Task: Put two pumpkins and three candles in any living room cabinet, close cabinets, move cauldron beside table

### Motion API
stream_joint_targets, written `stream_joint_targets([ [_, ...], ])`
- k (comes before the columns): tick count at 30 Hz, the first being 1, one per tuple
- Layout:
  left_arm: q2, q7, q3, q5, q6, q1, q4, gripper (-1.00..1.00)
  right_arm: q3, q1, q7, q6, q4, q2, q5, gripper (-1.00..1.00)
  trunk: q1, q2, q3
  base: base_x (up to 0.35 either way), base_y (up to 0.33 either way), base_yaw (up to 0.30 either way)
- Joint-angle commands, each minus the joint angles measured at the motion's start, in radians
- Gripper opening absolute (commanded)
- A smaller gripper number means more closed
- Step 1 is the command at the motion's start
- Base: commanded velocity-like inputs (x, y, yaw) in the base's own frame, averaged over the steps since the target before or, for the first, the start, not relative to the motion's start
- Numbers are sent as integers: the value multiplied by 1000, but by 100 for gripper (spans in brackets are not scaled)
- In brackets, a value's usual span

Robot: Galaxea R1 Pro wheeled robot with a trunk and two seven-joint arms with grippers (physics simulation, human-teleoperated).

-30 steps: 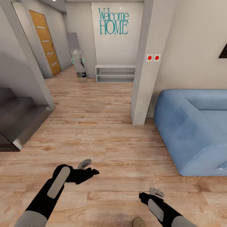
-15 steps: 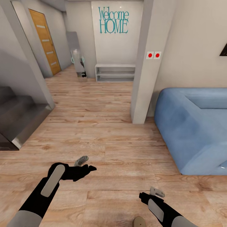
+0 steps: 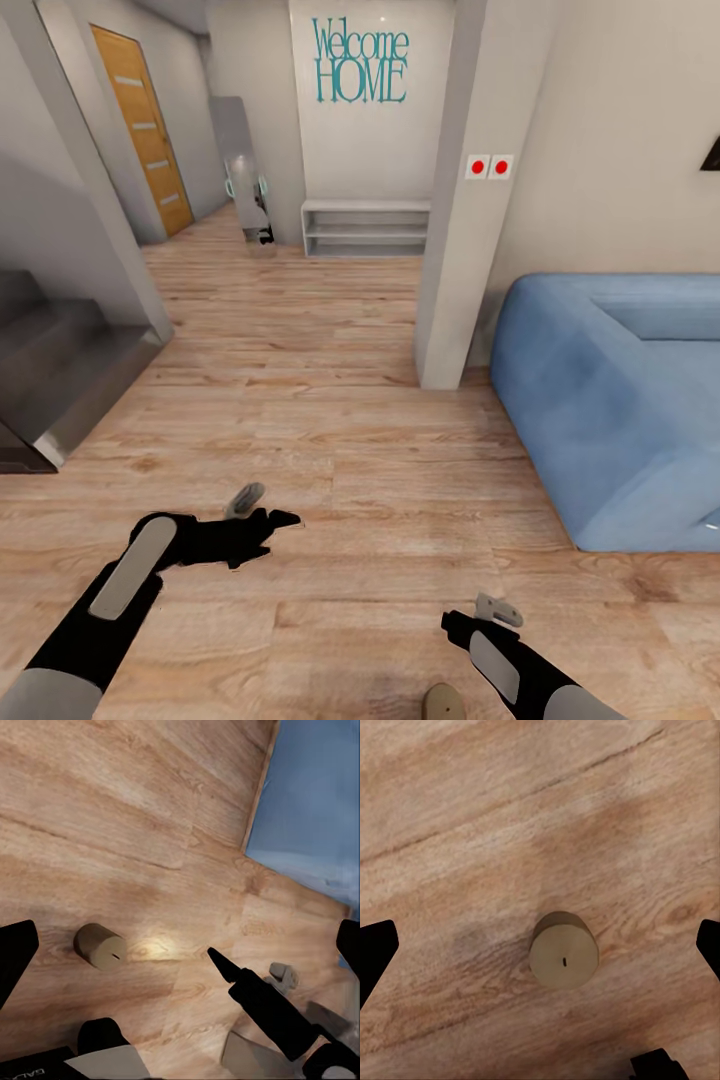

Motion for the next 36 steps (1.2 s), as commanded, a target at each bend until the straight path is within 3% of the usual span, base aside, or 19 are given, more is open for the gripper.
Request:
stream_joint_targets([
  [1, 24, 10, -5, 56, 0, 1, -15, 100, 8, -1, -7, 6, -3, -1, -6, 100, 4, -8, -4, 0, 0, 0],
  [2, 35, 10, -7, 76, 0, 1, -21, 100, 8, -1, -7, 7, -3, -1, -6, 100, 8, -15, -7, 0, 0, 0],
  [5, 87, 9, -15, 180, 0, 3, -47, 100, 8, -1, -8, 9, -3, 0, -6, 100, 19, -36, -17, 0, 0, 0],
  [8, 107, 9, -21, 251, 1, 4, -55, 100, 8, -1, -8, 13, -1, 0, -9, 100, 31, -57, -26, 0, 0, 0],
  [15, 119, 7, -23, 332, 2, 17, -78, 100, 9, -1, -13, 19, 0, 0, -10, 100, 58, -106, -48, 0, 0, 0],
  [19, 154, 7, -29, 422, 3, 28, -97, 100, 9, -1, -10, 19, 0, 0, -11, 100, 73, -134, -60, 0, 0, 0],
  [24, 161, 7, -33, 451, 3, 40, -113, 100, 9, -1, -9, 19, 0, 0, -11, 100, 92, -169, -76, 0, 0, 0],
  [31, 161, -19, -34, 455, 3, 43, -115, 100, 9, -1, -14, 43, 8, 0, -11, 100, 119, -218, -98, 0, 0, 0],
  [36, 164, -47, -36, 455, 3, 45, -115, 100, 9, -1, -12, 63, 81, 1, -8, 100, 138, -253, -114, 0, 0, 0],
])
